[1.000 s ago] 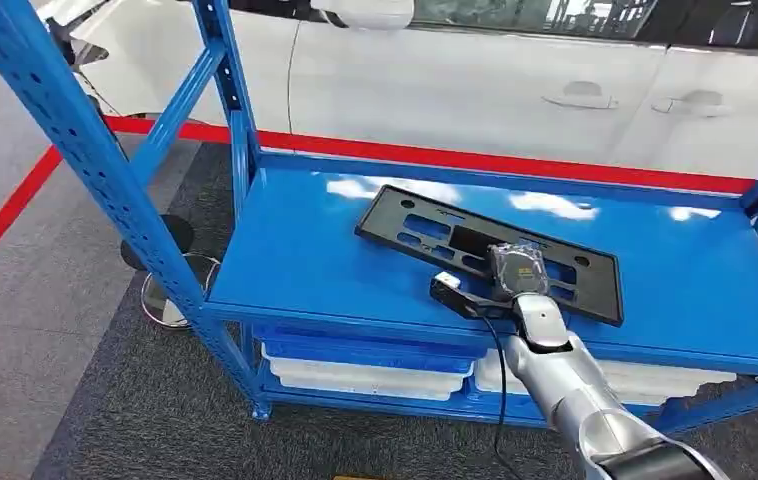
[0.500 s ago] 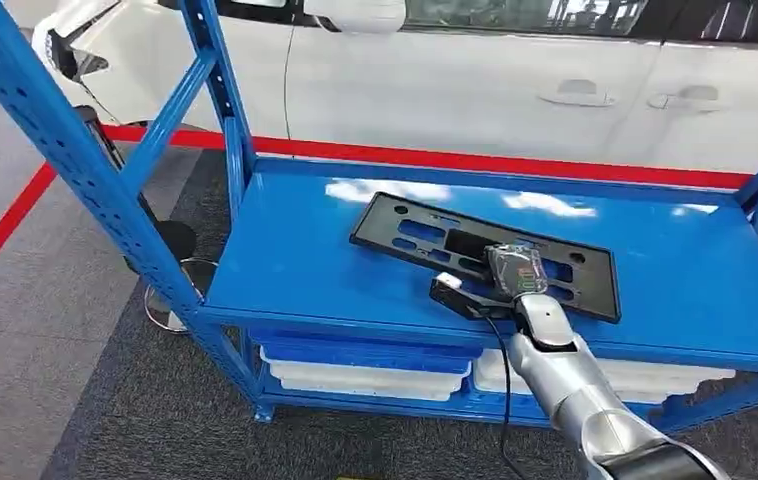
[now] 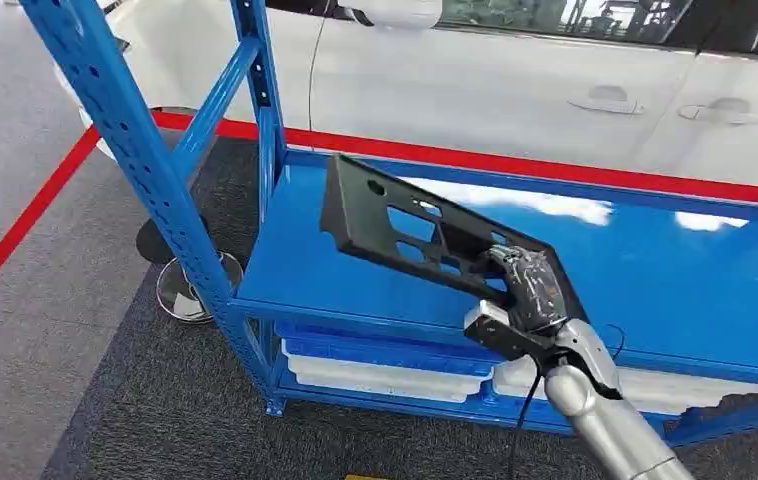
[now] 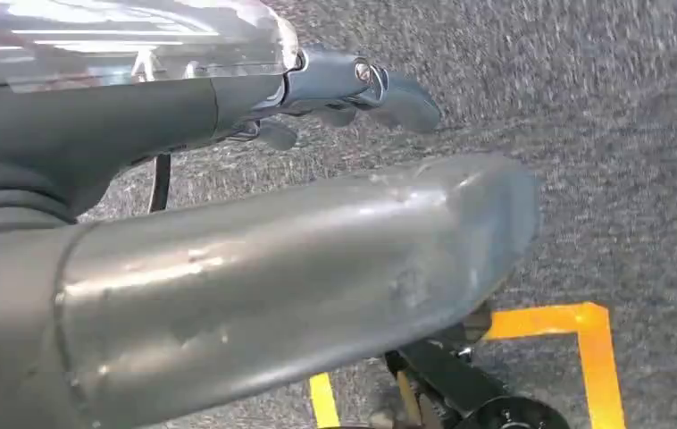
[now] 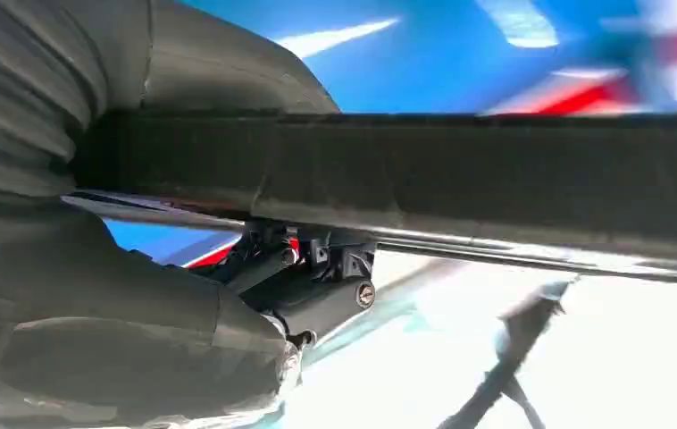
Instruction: Take the parts from the cabinet and place them on the table.
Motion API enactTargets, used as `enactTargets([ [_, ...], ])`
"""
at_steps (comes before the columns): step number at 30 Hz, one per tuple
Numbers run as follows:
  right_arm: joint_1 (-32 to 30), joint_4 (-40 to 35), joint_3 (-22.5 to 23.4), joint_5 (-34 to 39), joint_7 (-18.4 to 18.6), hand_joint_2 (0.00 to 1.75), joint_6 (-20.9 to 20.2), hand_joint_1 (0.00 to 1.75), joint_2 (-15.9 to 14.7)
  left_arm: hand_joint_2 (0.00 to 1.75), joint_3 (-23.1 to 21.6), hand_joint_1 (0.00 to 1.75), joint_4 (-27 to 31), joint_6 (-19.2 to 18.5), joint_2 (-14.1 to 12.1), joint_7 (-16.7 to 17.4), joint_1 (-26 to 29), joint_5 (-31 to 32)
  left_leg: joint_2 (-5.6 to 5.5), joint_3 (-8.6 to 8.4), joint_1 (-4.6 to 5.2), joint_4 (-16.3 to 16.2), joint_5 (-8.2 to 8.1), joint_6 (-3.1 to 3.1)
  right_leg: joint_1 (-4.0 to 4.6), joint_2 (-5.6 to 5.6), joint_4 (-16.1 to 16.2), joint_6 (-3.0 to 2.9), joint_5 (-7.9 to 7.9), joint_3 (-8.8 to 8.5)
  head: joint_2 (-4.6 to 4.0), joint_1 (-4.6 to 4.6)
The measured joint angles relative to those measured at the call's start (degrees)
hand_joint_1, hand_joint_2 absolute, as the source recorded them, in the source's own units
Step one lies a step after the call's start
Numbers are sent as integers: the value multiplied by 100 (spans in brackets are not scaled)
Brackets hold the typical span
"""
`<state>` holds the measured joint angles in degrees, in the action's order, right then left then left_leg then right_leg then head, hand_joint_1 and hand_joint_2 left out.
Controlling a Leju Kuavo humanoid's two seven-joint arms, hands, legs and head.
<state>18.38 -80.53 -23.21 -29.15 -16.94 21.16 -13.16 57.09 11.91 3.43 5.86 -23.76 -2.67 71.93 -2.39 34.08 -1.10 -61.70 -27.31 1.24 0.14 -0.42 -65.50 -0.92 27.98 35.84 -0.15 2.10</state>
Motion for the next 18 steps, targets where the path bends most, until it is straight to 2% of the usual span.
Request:
enactTargets([
  [1, -106, -350, -22, 311, -162, 175, 31, 175, 121, 0, 7, 0, 0, 13, 29, -9, 7, 0, 0, 4, -8, 35, 7, 10, 55, -10, 475, -149, -81, -203, 0, 0],
  [2, -210, -655, -22, 585, -281, 175, 65, 175, 259, 0, 22, 0, 6, 28, 60, -13, 8, 0, 3, 14, 38, 41, 20, -15, 60, -35, 551, -183, -82, -213, 0, -2],
  [3, -299, -916, -22, 796, -371, 175, 96, 175, 387, 0, 44, 0, 7, 48, 62, -13, 19, 0, 7, 23, 1, 71, 36, -48, 89, -28, 565, -187, -87, -202, 0, -11],
  [5, -467, -1370, -22, 1035, -465, 175, 138, 175, 612, 0, 94, 0, 7, 79, 68, -11, 35, 0, 24, -6, 1, 148, 61, -105, 93, -14, 622, -195, -106, -205, 0, -11],
  [6, -544, -1591, -22, 1070, -485, 175, 151, 175, 708, 0, 122, 0, 7, 81, 70, -11, 35, 0, 30, -36, 48, 183, 51, -156, 34, -16, 791, -153, -180, -287, 0, -9],
  [7, -610, -1739, -22, 1088, -491, 175, 155, 175, 763, 0, 136, 0, 9, 81, 68, -11, 41, 0, 98, -12, 34, 74, -28, -162, 14, -41, 897, -88, -218, -361, 0, -11],
  [8, -642, -1857, -22, 1129, -520, 175, 160, 175, 769, 0, 142, 0, 7, 83, 68, -11, 37, 0, 129, 96, 39, -170, -210, -173, 4, -35, 924, -96, -220, -385, 0, -7],
  [10, -699, -2029, -22, 1255, -592, 175, 164, 175, 767, 0, 155, 0, 7, 81, 81, -13, 34, 0, 146, 502, 30, -1023, -623, -201, 19, -42, 906, -113, -204, -387, 0, -7],
  [11, -757, -2097, -22, 1336, -620, 175, 164, 175, 737, 0, 166, 0, 7, 81, 81, -17, 37, -2, 152, 659, 30, -1330, -725, -214, 31, -45, 898, -126, -191, -387, 0, -9],
  [12, -839, -2197, -22, 1434, -658, 175, 162, 175, 702, 0, 181, 0, 7, 81, 81, -30, 46, -4, 158, 741, 31, -1466, -707, -229, 33, -44, 871, -125, -173, -379, 0, -9],
  [13, -916, -2288, -22, 1521, -697, 175, 159, 175, 680, 0, 190, 0, 9, 81, 79, -53, 52, -9, 165, 670, 30, -1315, -545, -240, 31, -36, 843, -115, -148, -379, 0, -7],
  [14, -968, -2364, -22, 1599, -714, 175, 153, 175, 669, 0, 199, 0, 9, 92, 79, -70, 52, -9, 171, 525, 29, -1018, -342, -243, 26, -28, 807, -100, -123, -382, 0, -9],
  [15, -1019, -2479, -22, 1717, -736, 175, 133, 175, 660, 0, 218, 0, 13, 137, 77, -92, 48, 6, 180, 258, 28, -478, -47, -234, 17, -16, 749, -77, -77, -385, 0, -7],
  [16, -1058, -2556, -22, 1792, -751, 175, 129, 175, 658, 0, 229, 0, 20, 175, 77, -98, 45, 7, 183, 62, 29, -47, 96, -205, 15, -11, 678, -46, -25, -374, 0, -7],
  [17, -1089, -2613, -22, 1868, -758, 175, 113, 175, 658, 0, 243, 0, 20, 203, 77, -100, 35, 4, 180, 16, 48, 36, -21, -173, 59, -5, 602, -1, 18, -330, 0, -9],
  [18, -1134, -2674, -22, 1971, -747, 175, 70, 175, 658, 0, 267, 0, 22, 214, 79, -114, 26, -7, 173, 19, 42, 22, -11, -100, 48, 13, 574, 17, 27, -296, 0, -9],
])
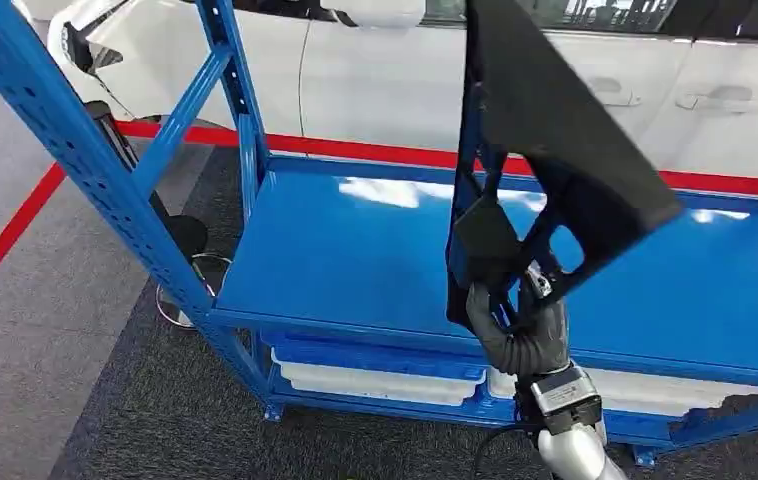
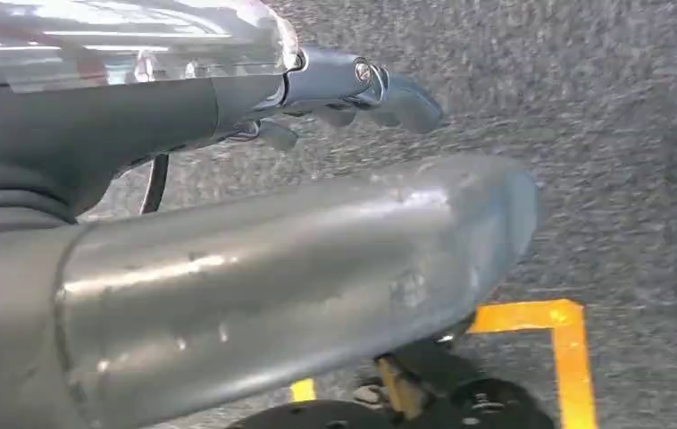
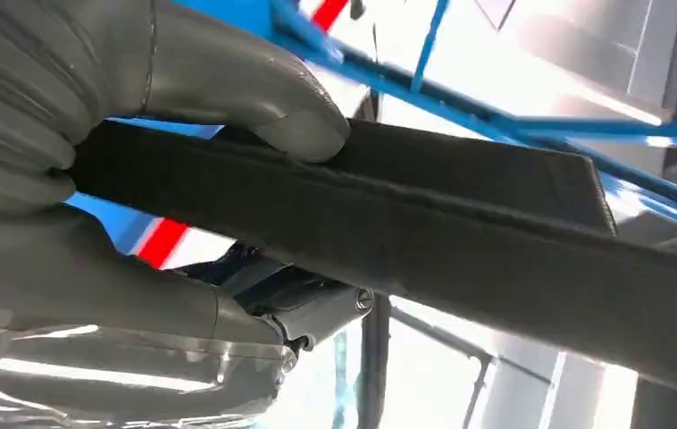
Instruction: Take the parts from the cabinet and place them on the table.
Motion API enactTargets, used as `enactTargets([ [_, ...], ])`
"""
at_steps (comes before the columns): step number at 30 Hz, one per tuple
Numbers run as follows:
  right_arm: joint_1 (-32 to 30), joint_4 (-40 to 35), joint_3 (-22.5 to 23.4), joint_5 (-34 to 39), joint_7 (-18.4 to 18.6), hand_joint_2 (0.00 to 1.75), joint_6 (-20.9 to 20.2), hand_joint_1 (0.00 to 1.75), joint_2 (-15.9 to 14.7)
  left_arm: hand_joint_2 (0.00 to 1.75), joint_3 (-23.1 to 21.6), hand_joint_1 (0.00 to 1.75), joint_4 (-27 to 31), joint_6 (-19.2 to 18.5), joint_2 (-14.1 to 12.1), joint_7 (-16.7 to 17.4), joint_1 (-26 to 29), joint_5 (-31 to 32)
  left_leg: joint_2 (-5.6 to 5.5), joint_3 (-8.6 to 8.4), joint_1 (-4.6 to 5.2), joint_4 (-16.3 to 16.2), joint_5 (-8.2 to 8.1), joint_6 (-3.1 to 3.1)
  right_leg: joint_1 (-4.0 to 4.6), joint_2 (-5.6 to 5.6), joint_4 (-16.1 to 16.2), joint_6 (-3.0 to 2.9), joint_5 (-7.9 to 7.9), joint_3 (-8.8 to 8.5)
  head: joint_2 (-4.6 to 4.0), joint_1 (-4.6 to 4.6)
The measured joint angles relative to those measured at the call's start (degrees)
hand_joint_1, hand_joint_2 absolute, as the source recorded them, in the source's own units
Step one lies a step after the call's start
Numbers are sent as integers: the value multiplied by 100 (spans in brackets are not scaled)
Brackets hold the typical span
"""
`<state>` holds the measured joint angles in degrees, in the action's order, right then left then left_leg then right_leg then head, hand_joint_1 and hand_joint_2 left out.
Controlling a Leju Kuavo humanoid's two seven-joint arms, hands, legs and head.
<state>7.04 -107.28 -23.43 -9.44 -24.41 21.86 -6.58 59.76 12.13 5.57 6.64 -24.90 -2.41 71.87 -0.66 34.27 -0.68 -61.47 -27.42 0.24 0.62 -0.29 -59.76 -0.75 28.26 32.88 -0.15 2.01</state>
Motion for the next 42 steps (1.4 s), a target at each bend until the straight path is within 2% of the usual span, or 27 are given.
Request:
enactTargets([
  [3, -171, -94, 0, 289, 57, 175, -116, 175, 0, 0, 55, 0, 0, 15, 8, 2, 14, -57, 3, -9, -7, 70, 29, 87, 0, 0, 3, 54, -3, -5, 0, 0],
  [5, -302, -118, 0, 431, 57, 175, -199, 175, 0, 0, 90, 0, 4, 24, 35, 37, 10, -101, 15, -39, -47, 119, 58, 132, -27, 20, -218, 134, 181, 80, 0, -2],
  [8, -549, -118, 0, 583, 33, 175, -339, 175, 2, 0, 177, 0, 4, 39, 35, 87, 1, -138, 20, -34, -55, 125, 54, 155, -143, 19, -1415, 246, 708, 697, 0, -2],
  [9, -650, -118, 0, 607, 13, 175, -369, 175, 4, 0, 192, 0, 6, 48, 35, 100, 3, -146, 20, -36, -61, 125, 48, 156, -178, 17, -1591, 272, 694, 810, 0, 0],
  [10, -729, -118, 0, 620, -9, 175, -391, 175, 4, 0, 207, 0, 4, 55, 37, 109, 5, -149, 18, -44, -74, 124, 43, 149, -206, 17, -1509, 293, 564, 798, 0, 0],
  [11, -795, -118, 0, 625, -31, 175, -409, 175, 4, 0, 223, 0, 7, 59, 42, 120, 7, -151, 16, -58, -91, 124, 32, 131, -226, 16, -1200, 307, 331, 667, 0, 0],
  [13, -885, -129, 0, 629, -66, 175, -422, 175, 4, 0, 273, 0, 4, 70, 52, 142, 10, -155, 16, -105, -119, 125, 0, 80, -251, -2, -235, 312, -172, 201, 0, -2],
  [14, -917, -133, 0, 629, -89, 175, -422, 175, 4, 0, 295, 0, 7, 72, 55, 151, 10, -157, 18, -110, -112, 123, 7, 33, -233, -6, 8, 307, -138, 82, 0, 0],
  [17, -1048, -179, -4, 647, -127, 175, -448, 175, 2, 0, 304, 0, 7, 70, 61, 166, 6, -151, 20, -111, -108, 172, 38, -100, -170, 27, 43, 219, -160, 117, 0, 2],
  [18, -1082, -179, -4, 649, -131, 175, -450, 175, 2, 0, 306, 0, 4, 70, 61, 173, 7, -146, 23, -131, -104, 211, 65, -159, -160, 31, 79, 167, -189, 115, 0, 0],
  [19, -1103, -185, -4, 662, -134, 175, -467, 175, 2, 0, 310, 0, 7, 70, 66, 173, 3, -149, 32, -110, -121, 165, -15, -185, -222, 20, 156, 92, -239, 96, 0, 2],
  [21, -1126, -216, -15, 688, -151, 175, -551, 175, -9, 0, 328, 0, 7, 52, 68, 170, 3, -153, 33, 64, -110, -305, -430, -157, -178, 2, 172, 13, -267, 114, 0, 0],
  [23, -1172, -221, -17, 699, -168, 175, -603, 175, -9, 0, 337, 0, 7, 50, 72, 173, 8, -153, 33, 408, -95, -1226, -910, -142, -119, -5, 159, -29, -294, 159, 0, 0],
  [24, -1194, -221, -20, 699, -181, 175, -631, 175, -9, 0, 341, 0, 7, 50, 72, 175, 12, -155, 33, 473, -82, -1444, -975, -137, -94, -6, 146, -43, -304, 183, 0, 2],
  [26, -1239, -225, -31, 706, -199, 175, -651, 175, -9, 0, 350, 0, 7, 50, 70, 179, 12, -153, 33, 273, -49, -1220, -775, -96, -54, -2, 100, -60, -324, 247, 0, 0],
  [28, -1269, -238, -55, 732, -212, 175, -656, 175, -9, 0, 356, 0, 7, 48, 68, 181, 2, -153, 32, -327, -12, -250, -378, -4, -26, 9, 42, -49, -339, 293, 0, 0],
  [29, -1286, -264, -59, 743, -223, 175, -677, 175, -11, 0, 361, 0, 7, 48, 66, 186, -11, -151, 29, -509, 9, 111, -399, 58, -28, 7, 4, -36, -348, 314, 0, 0],
  [30, -1296, -286, -59, 754, -234, 175, -702, 175, -11, 0, 372, 0, 7, 46, 68, 210, -24, -149, 40, -491, 38, 143, -357, 52, 26, 5, -35, -15, -355, 334, 0, 0],
  [32, -1280, -315, -59, 793, -232, 175, -743, 175, -11, 0, 400, 0, 7, 37, 68, 236, -18, -149, 35, -468, 57, 142, -302, 97, -29, 1, -16, 59, -410, 339, 0, 0],
  [34, -1274, -339, -59, 813, -208, 175, -765, 175, -11, 0, 433, 0, 7, 15, 74, 262, -14, -144, 59, -428, 28, 210, -178, 155, -12, 14, 0, 129, -461, 369, 0, 0],
  [35, -1275, -347, -59, 826, -201, 175, -817, 175, -11, 0, 437, 0, 9, -2, 72, 269, -37, -135, 77, -395, 1, 226, -109, 188, -38, 28, -84, 174, -285, 429, 0, -2],
  [36, -1267, -362, -59, 828, -214, 175, -861, 175, -11, 0, 439, 0, 9, -7, 68, 269, -43, -129, 81, -327, -5, 227, -63, 238, -58, 26, -354, 217, 22, 539, 0, -2],
  [38, -1271, -367, -59, 797, -276, 175, -962, 175, -11, 0, 441, 0, 9, -13, 66, 269, -48, -120, 85, -205, -3, 224, 28, 242, -122, 25, -1183, 286, 590, 792, 0, 0],
  [39, -1279, -367, -59, 786, -306, 175, -1010, 175, -11, 0, 444, 0, 9, -15, 66, 269, -44, -118, 85, -148, -3, 219, 63, 235, -141, 24, -1484, 313, 715, 856, 0, 0],
  [40, -1285, -367, -61, 771, -352, 175, -1086, 175, -11, 0, 444, 0, 9, -20, 63, 269, -42, -109, 91, -98, -5, 216, 97, 227, -161, 23, -1616, 332, 729, 840, 0, 0],
  [41, -1289, -367, -68, 745, -387, 175, -1158, 175, -11, 0, 446, 0, 9, -31, 63, 269, -42, -107, 94, -45, -7, 214, 137, 206, -189, 22, -1520, 352, 618, 696, 0, 0],
  [42, -1291, -367, -81, 725, -431, 175, -1213, 175, -11, 0, 448, 0, 9, -31, 63, 269, -43, -105, 95, -2, -11, 214, 172, 184, -209, 19, -1134, 358, 420, 390, 0, 0],
])
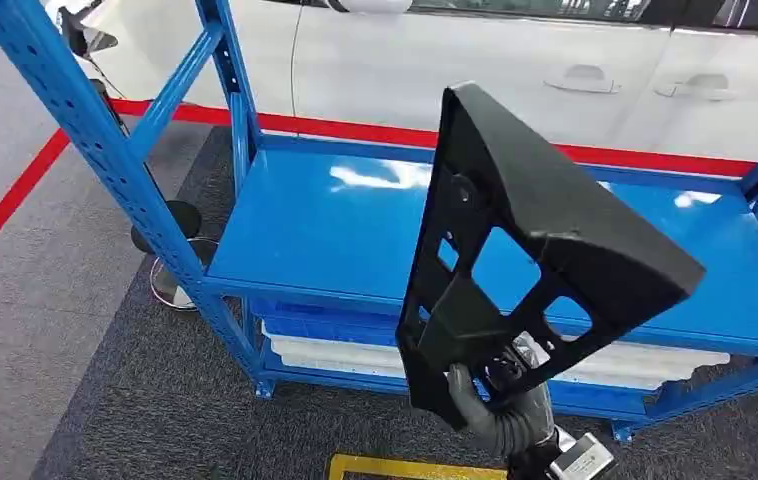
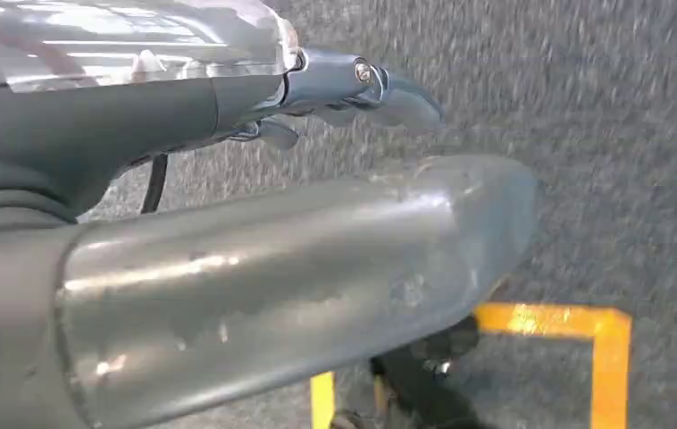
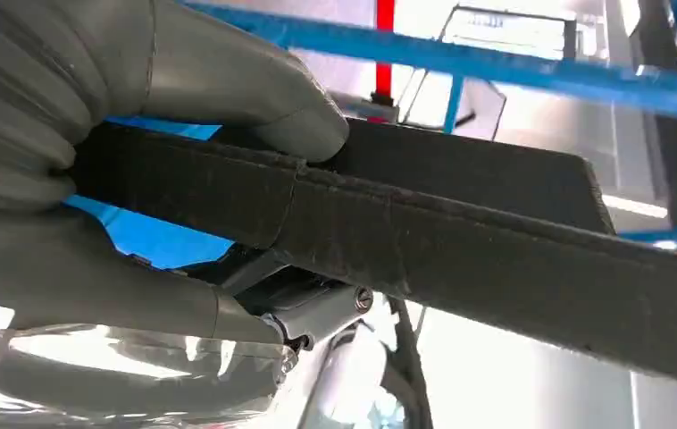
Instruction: Take the parts from the cabinet and place them on the table.
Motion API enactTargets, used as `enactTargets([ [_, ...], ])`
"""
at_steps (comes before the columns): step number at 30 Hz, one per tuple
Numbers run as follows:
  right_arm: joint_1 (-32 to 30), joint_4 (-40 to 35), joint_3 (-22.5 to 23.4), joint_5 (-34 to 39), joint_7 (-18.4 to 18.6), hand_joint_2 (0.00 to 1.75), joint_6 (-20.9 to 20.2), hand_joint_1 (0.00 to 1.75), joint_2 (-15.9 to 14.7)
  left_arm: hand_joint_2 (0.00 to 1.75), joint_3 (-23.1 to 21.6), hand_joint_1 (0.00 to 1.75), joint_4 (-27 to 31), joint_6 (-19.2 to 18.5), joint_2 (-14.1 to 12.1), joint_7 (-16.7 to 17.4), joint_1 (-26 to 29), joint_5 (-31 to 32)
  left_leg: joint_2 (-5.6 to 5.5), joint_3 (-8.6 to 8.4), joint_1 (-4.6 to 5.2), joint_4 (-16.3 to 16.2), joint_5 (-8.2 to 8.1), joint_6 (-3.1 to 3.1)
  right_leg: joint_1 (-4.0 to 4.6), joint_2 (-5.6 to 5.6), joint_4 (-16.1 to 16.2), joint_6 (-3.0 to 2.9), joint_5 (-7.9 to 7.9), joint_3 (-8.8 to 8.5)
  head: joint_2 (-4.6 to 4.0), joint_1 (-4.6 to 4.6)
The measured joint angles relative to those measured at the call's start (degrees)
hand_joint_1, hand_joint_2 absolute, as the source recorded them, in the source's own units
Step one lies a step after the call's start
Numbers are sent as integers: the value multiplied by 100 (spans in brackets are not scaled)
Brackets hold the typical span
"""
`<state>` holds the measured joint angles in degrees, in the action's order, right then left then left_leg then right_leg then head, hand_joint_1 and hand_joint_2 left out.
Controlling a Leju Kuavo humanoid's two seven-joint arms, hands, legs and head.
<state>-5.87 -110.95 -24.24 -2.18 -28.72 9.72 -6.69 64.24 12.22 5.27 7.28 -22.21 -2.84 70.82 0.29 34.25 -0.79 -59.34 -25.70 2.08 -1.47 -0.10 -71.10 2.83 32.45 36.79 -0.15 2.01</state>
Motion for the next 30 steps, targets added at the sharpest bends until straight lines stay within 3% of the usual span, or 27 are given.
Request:
enactTargets([
  [2, -15, -20, -13, -15, -87, 175, -100, 175, 0, 0, 2, 0, 0, 0, 2, 0, -5, 7, -2, 36, -7, -2, 56, -52, -11, -7, 1089, -24, -277, -759, 0, 0],
  [3, -12, -39, -13, -28, -124, 175, -150, 175, 0, 0, 4, 0, 0, 0, 2, 0, -5, 9, -4, 73, 13, -4, 82, -93, 38, 1, 1410, -62, -174, -915, 0, 0],
  [7, -146, -123, -15, 13, -354, 175, -354, 175, 0, 0, 37, 0, 0, 0, 0, 9, -2, 17, -7, 77, -16, 51, 233, -272, 98, 11, 1404, -255, -326, -802, 0, 0],
  [8, -190, -151, -15, 37, -435, 175, -472, 175, 0, 0, 44, 0, 0, 0, -4, 11, -1, 20, -15, 119, -44, -31, 118, -290, 52, -25, 1459, -327, -409, -785, 0, 0],
  [9, -237, -177, -15, 44, -501, 175, -571, 175, -7, 0, 52, 0, 0, 2, -15, 18, 3, 22, -16, 200, -39, -194, -136, -298, 67, -18, 1476, -375, -460, -739, 0, 0],
  [10, -293, -210, -15, 55, -553, 175, -640, 175, -13, 0, 68, 0, 0, 2, -17, 31, 8, 33, -18, 300, -40, -556, -481, -296, 75, -25, 1469, -434, -504, -679, 0, 2],
  [11, -348, -223, -15, 57, -575, 175, -688, 175, -13, 0, 81, 0, 0, 2, -15, 35, 12, 48, -18, 416, -39, -995, -789, -300, 94, -28, 1459, -441, -545, -612, 0, 0],
  [12, -393, -223, -15, 57, -599, 175, -732, 175, -15, 0, 92, 0, 0, 2, -15, 33, 12, 52, -18, 503, -39, -1367, -979, -306, 113, -29, 1442, -455, -584, -544, 0, 0],
  [13, -441, -223, -15, 59, -627, 175, -780, 175, -15, 0, 107, 0, 0, 2, -15, 33, 12, 52, -17, 527, -39, -1643, -1036, -308, 130, -30, 1410, -460, -629, -455, 0, 0],
  [14, -492, -221, -15, 59, -645, 175, -813, 175, -15, 0, 125, 0, 0, 2, -17, 33, 12, 50, -17, 426, -38, -1631, -928, -304, 139, -29, 1376, -456, -664, -375, 0, 2],
  [15, -553, -221, -15, 66, -682, 175, -863, 175, -15, 0, 133, 0, 0, 2, -17, 33, 10, 50, -18, 209, -36, -1395, -727, -291, 145, -26, 1337, -448, -696, -293, 0, 2],
  [16, -609, -221, -15, 103, -745, 175, -955, 175, -15, 0, 136, 0, 2, 2, -22, 33, 8, 50, -18, -98, -34, -986, -525, -272, 147, -22, 1286, -434, -724, -211, 0, 0],
  [17, -655, -219, -15, 153, -840, 175, -1082, 175, -20, 0, 138, 0, 2, 2, -24, 33, 3, 50, -24, -434, -30, -525, -430, -244, 146, -15, 1232, -414, -746, -139, 0, 2],
  [18, -707, -206, -15, 181, -952, 175, -1232, 175, -20, 0, 140, 0, 11, 2, -28, 33, -12, 52, -39, -708, -6, -76, -605, -217, 159, -16, 1174, -385, -764, -79, 0, 2],
  [19, -749, -181, -15, 199, -1023, 175, -1307, 175, -20, 0, 142, 0, 13, 2, -28, 26, -15, 52, -45, -781, 17, 60, -618, -202, 164, -19, 1138, -353, -788, -52, 0, 0],
  [21, -819, -133, -15, 201, -1073, 175, -1407, 175, -20, 0, 153, 0, 13, 2, -26, 28, -9, 52, -43, -702, 44, 49, -586, -158, 143, -23, 1163, -279, -880, -52, 0, 2],
  [23, -872, -77, -15, 216, -1091, 175, -1560, 175, -20, 0, 175, 0, 13, 2, -6, 39, 2, 52, 4, -644, -16, 128, -448, -64, 144, 13, 1159, -217, -903, -14, 0, 0],
  [25, -929, 62, -15, 328, -1099, 175, -1725, 175, -20, 0, 188, 0, 15, 4, -7, 61, -11, 50, 23, -511, -17, 131, -328, 8, 107, 17, 810, -142, -344, 121, 0, 0],
  [30, -929, 62, -15, 328, -1099, 175, -1725, 175, -20, 0, 188, 0, 15, 4, -7, 61, -11, 50, 23, -511, -17, 131, -328, 8, 107, 17, 810, -142, -344, 121, 0, 0],
])
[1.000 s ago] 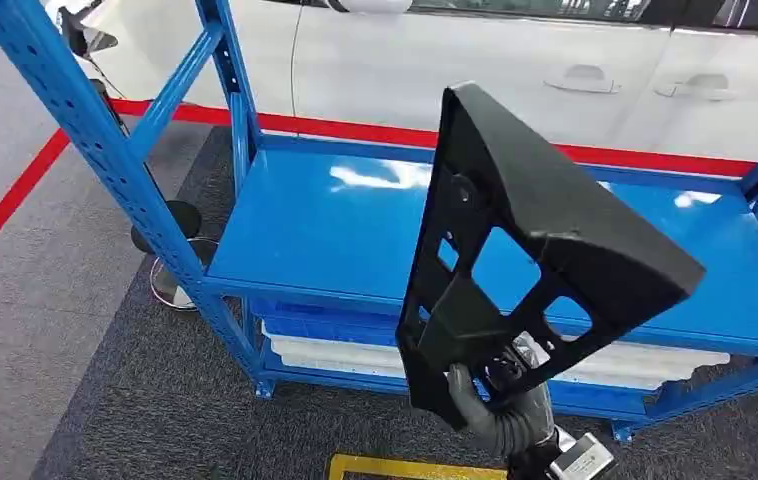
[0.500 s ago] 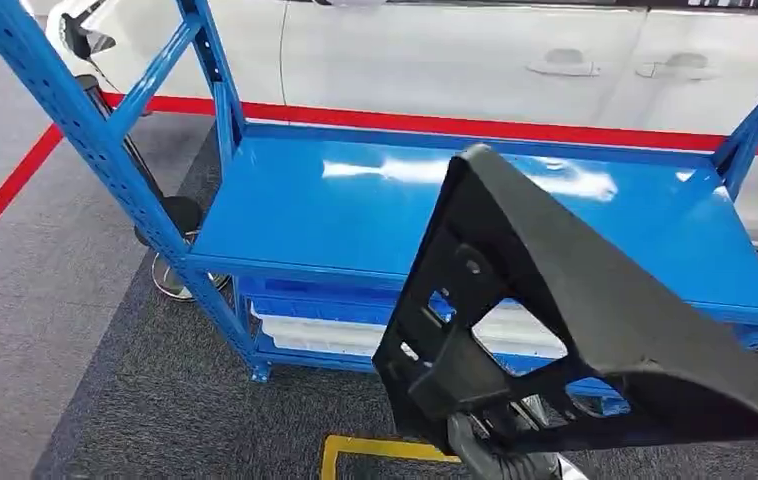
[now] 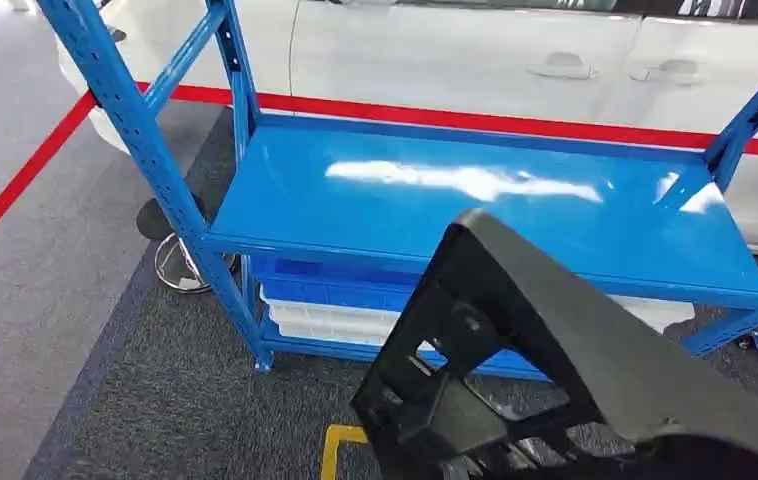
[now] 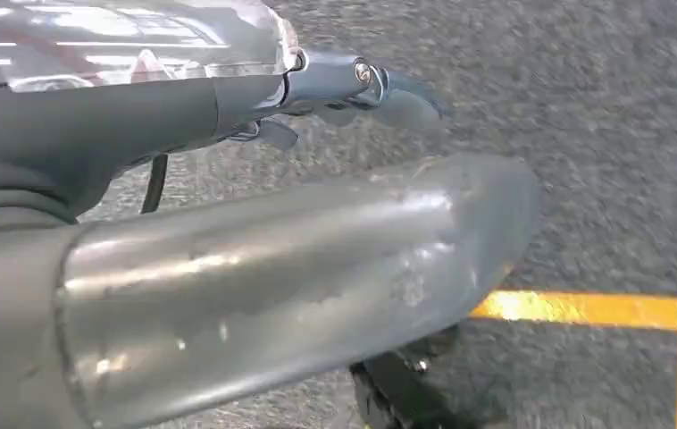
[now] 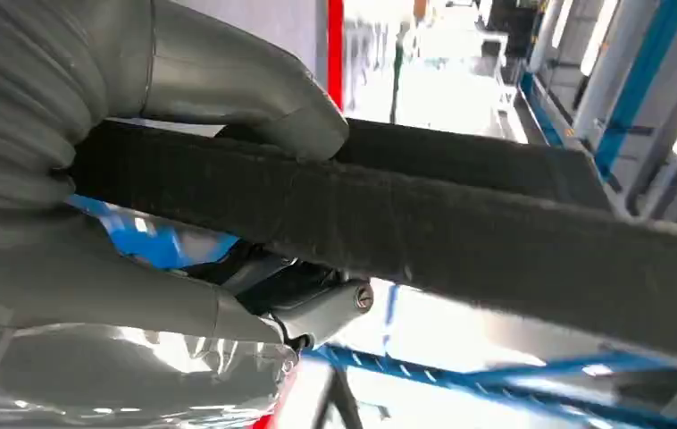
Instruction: Take the parts from the cabinet and place them on the table.
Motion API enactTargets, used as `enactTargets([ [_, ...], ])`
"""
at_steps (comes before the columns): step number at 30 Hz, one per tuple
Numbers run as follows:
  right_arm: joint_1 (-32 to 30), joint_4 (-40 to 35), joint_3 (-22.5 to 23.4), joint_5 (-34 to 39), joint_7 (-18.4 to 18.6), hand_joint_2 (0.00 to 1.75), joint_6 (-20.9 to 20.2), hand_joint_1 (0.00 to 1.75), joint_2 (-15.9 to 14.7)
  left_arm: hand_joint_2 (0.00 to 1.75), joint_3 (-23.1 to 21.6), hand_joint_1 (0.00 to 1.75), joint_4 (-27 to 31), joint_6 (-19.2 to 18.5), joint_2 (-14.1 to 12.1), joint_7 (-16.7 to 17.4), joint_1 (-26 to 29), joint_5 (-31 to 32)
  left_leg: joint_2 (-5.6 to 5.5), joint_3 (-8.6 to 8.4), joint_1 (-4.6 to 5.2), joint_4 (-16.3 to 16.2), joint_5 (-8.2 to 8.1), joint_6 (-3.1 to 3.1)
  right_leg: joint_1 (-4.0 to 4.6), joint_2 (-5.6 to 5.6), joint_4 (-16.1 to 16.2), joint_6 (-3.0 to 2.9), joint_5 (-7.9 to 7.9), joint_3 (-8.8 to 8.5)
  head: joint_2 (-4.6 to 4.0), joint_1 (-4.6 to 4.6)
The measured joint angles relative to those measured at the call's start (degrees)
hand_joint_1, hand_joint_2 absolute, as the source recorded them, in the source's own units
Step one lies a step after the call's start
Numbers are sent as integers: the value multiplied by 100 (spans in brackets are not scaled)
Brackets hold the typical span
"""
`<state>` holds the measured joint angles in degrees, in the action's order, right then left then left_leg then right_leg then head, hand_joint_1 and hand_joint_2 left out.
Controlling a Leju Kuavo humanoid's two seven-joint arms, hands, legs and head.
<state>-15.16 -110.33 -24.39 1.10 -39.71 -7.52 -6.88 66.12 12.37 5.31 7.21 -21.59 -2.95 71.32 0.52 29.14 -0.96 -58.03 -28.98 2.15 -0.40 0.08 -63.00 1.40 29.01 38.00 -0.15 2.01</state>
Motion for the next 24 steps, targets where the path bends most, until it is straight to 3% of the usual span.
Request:
enactTargets([
  [1, -2, 20, 0, 13, -2, 175, -17, 175, 0, 0, 0, 0, 0, 2, 0, 2, 1, 0, 2, 9, 0, 0, 6, 7, -3, 0, -41, 4, 43, 11, 0, 0],
  [2, -49, 258, 13, 124, -2, 175, -234, 175, 0, 0, 26, 0, 0, 9, 4, 13, 5, 0, 17, 123, 5, -6, 92, 19, -41, -2, -646, 57, 519, 146, 0, 0],
  [3, -83, 337, 28, 152, 0, 175, -326, 175, 2, 0, 44, 0, 2, 15, 9, 17, 4, -2, 18, 164, 5, -8, 127, 19, -52, -3, -863, 75, 625, 181, 0, 0],
  [4, -160, 525, 94, 179, -2, 175, -555, 175, 2, 0, 92, 0, 2, 24, 11, 33, 5, -7, 20, 267, 6, -22, 205, 10, -71, -4, -1160, 110, 612, 159, 0, 0],
  [5, -360, 937, 223, 10, 0, 175, -526, 175, 0, 0, 166, 0, 2, 50, 61, 31, 17, -9, 18, 520, 5, -64, 398, -73, -99, -10, 136, 66, 0, -942, 0, 0],
  [6, -389, 1038, 251, -31, 0, 175, -483, 175, 0, 0, 225, 0, 4, 66, 85, 26, 31, -9, 30, 558, 18, -56, 495, -171, -34, -9, 693, -19, 207, -1214, 0, 0],
  [8, -446, 1112, 280, -33, -9, 175, -478, 175, 0, 0, 236, 0, 4, 72, 92, 26, 29, -7, 35, 558, -8, -4, 593, -258, 1, -7, 694, -109, 141, -1156, 0, 0],
  [9, -467, 1141, 286, -42, -11, 175, -478, 175, 0, 0, 240, 0, 4, 77, 92, 26, 36, -7, 35, 583, 13, -20, 607, -303, -53, -20, 777, -170, 47, -1120, 0, 0],
  [10, -471, 1173, 286, -48, -9, 175, -480, 175, -7, 0, 249, 0, 11, 81, 92, 26, 38, -7, 0, 654, -14, -130, 396, -320, -46, -47, 791, -203, -31, -1074, 0, 2],
  [11, -476, 1195, 286, -48, -11, 175, -480, 175, -15, 0, 256, 0, 13, 83, 92, 24, 44, -7, -4, 736, -12, -381, 57, -316, -40, -44, 786, -262, -77, -999, 0, 0],
  [13, -495, 1250, 286, -62, -9, 175, -472, 175, -20, 0, 262, 0, 13, 81, 98, 24, 55, 0, -5, 913, -15, -1199, -580, -333, -5, -48, 740, -309, -177, -842, 0, 0],
  [14, -497, 1285, 286, -62, -9, 175, -472, 175, -20, 0, 264, 0, 13, 81, 101, 20, 53, 2, -5, 954, -16, -1507, -680, -344, 9, -52, 715, -317, -218, -761, 0, 2],
  [15, -498, 1320, 286, -62, -9, 175, -474, 175, -20, 0, 269, 0, 13, 81, 101, 15, 52, 4, -6, 923, -15, -1671, -608, -352, 20, -56, 673, -316, -265, -667, 0, 0],
  [16, -498, 1357, 286, -48, -9, 175, -480, 175, -20, 0, 271, 0, 15, 81, 101, 15, 50, 9, -6, 795, -15, -1610, -425, -353, 22, -51, 622, -307, -303, -567, 0, 0],
  [18, -502, 1429, 286, 69, -9, 175, -541, 175, -20, 0, 271, 0, 20, 63, 101, 13, 44, 20, -77, 220, -14, -905, -47, -304, 22, 46, 486, -254, -373, -343, 0, 2],
  [19, -493, 1453, 284, 131, -9, 175, -581, 175, -20, 0, 273, 0, 28, 55, 101, 11, 42, 22, -242, -127, -13, -411, -120, -253, 15, 86, 410, -236, -405, -256, 0, 2],
  [20, -485, 1473, 282, 175, -9, 175, -598, 175, -20, 0, 273, 0, 42, 48, 98, 9, 35, 26, -416, -375, -8, -37, -326, -213, 41, 107, 360, -204, -430, -170, 0, 2],
  [22, -468, 1521, 275, 232, -11, 175, -633, 175, -20, 0, 275, 0, 44, 35, 98, -18, 39, 37, -350, -292, 31, 7, -334, -196, 6, 193, 340, -140, -496, -144, 0, -2],
  [23, -463, 1547, 273, 240, -9, 175, -647, 175, -20, 0, 280, 0, 44, 37, 98, -20, 43, 37, -289, -283, 59, -6, -300, -151, -5, 246, 381, -82, -571, -139, 0, 2],
  [24, -474, 1575, 271, 251, -11, 175, -649, 175, -20, 0, 282, 0, 46, 50, 101, -20, 47, 37, -223, -284, 18, 72, -224, -98, 0, 307, 406, -35, -616, -133, 0, -2],
])
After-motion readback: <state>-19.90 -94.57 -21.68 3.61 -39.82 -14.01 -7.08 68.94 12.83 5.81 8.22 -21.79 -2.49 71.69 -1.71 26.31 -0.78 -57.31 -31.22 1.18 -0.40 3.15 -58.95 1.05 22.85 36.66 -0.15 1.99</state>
